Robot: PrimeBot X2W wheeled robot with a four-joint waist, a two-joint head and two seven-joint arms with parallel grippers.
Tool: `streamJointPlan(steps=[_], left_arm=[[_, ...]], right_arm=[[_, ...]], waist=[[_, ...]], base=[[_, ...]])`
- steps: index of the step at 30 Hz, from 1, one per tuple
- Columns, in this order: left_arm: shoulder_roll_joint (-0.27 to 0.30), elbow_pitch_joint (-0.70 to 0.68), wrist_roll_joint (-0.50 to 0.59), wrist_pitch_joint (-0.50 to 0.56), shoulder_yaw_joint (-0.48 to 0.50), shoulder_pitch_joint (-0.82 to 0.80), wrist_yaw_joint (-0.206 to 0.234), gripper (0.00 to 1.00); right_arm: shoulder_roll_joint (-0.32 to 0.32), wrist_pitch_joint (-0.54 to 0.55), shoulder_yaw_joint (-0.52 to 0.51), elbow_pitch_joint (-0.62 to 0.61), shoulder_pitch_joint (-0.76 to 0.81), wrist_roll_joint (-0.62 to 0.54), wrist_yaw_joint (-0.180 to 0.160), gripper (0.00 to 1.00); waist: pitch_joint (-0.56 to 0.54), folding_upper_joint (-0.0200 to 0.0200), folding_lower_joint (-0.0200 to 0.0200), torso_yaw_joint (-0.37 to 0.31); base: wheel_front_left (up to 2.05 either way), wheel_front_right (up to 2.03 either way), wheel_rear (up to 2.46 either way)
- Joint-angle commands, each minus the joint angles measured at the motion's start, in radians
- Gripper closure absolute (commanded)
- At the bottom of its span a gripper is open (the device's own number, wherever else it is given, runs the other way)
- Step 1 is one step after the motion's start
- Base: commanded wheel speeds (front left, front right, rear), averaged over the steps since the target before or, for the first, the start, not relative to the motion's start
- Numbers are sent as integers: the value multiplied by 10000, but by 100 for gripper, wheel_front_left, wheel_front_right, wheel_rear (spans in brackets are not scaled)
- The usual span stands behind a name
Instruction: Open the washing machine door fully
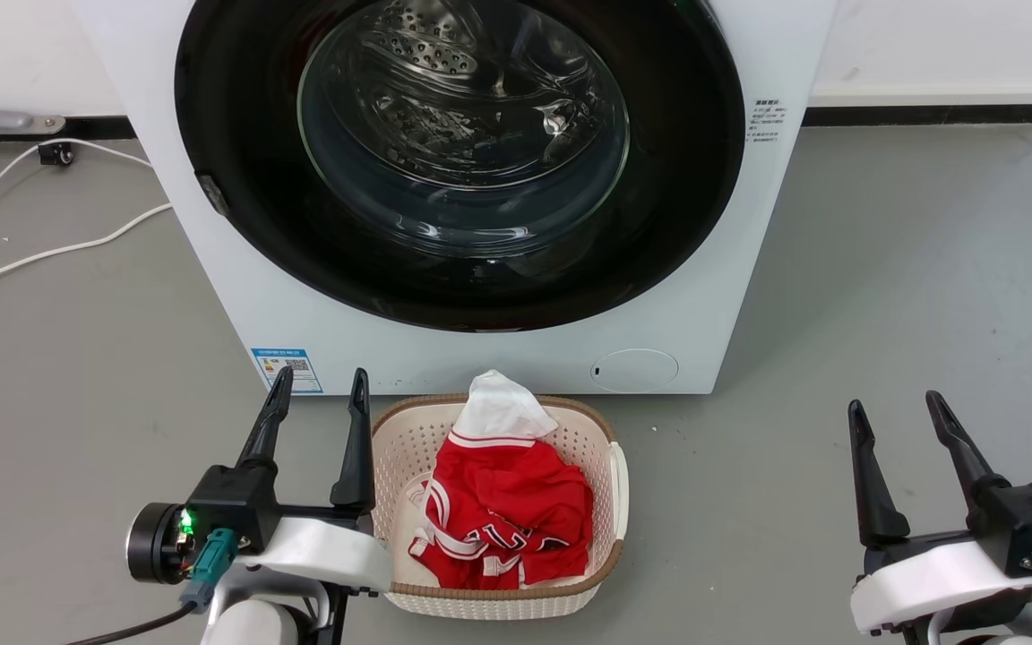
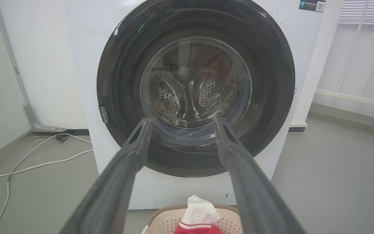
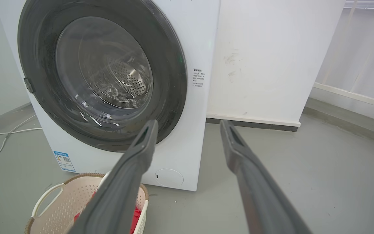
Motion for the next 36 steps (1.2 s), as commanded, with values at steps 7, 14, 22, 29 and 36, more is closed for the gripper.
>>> streamJointPlan(steps=[7,14,22,29,36], left_arm=[[12,-99,610,-181,-9,-112,81,0],[12,-11,706,-222,39,-87,61,0],[12,46,721,-222,28,-86,65,0],[12,47,735,-222,25,-51,93,0],[11,62,695,-222,67,-16,61,0]], right_arm=[[42,-133,18,-68,40,-470,-4,0],[43,-174,14,13,26,-533,-5,0],[43,-218,38,115,-17,-420,-5,0],[43,-243,107,256,-52,-195,-3,84],[42,-251,167,455,-80,505,-5,100]], waist=[[42,-1,0,9],[69,-1,0,13],[62,-1,0,23],[68,-1,0,10],[80,-1,0,-10]], base=[[0,0,0],[0,0,0],[0,0,0],[0,0,0],[0,0,0]])
